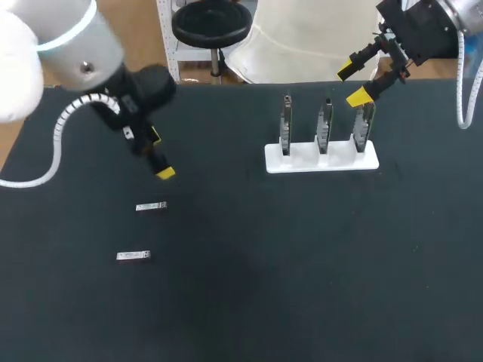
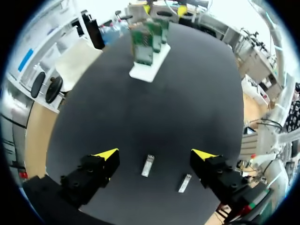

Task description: Pick up the optical module with the left hand, and insert it into the network port with the right hand.

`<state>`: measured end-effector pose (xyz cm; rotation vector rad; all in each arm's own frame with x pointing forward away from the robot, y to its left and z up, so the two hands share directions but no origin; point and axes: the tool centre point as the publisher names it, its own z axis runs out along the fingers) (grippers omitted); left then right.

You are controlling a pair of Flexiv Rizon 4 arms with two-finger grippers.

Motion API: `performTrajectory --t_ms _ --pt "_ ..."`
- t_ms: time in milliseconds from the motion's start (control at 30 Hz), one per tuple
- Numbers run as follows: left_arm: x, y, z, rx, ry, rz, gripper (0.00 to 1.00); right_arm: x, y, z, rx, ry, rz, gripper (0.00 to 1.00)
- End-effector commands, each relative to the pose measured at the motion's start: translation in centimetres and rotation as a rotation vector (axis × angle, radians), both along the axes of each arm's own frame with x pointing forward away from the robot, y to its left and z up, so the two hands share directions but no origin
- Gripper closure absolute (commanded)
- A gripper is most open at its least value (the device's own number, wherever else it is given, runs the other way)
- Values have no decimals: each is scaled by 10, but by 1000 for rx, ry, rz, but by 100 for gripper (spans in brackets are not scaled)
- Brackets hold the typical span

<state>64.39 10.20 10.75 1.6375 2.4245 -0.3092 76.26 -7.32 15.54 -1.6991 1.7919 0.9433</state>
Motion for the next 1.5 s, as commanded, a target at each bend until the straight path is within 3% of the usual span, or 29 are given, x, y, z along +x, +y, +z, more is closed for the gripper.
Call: performTrajectory --t_ms 33,200,300,333,933,1067,1233,1500 --pt "8 -4 -10 100 74 -46 0 -2 0 0 0 -3 -3 0" --pt "0 5 -20 242 123 -122 0 -2 0 0 0 -3 -3 0" --pt "0 8 -19 203 110 -106 0 -2 0 0 0 -3 -3 0" --pt "2 8 -16 143 79 -78 0 -2 0 0 0 -3 -3 0" --pt "2 8 -16 143 79 -78 0 -2 0 0 0 -3 -3 0" --pt "2 6 -24 180 78 -108 0 -2 0 0 0 -3 -3 0" --pt "-7 15 -24 219 -28 -133 0 -2 0 0 0 -3 -3 0" --pt "-11 29 -47 258 -72 -180 0 -2 0 0 0 -3 -3 0"
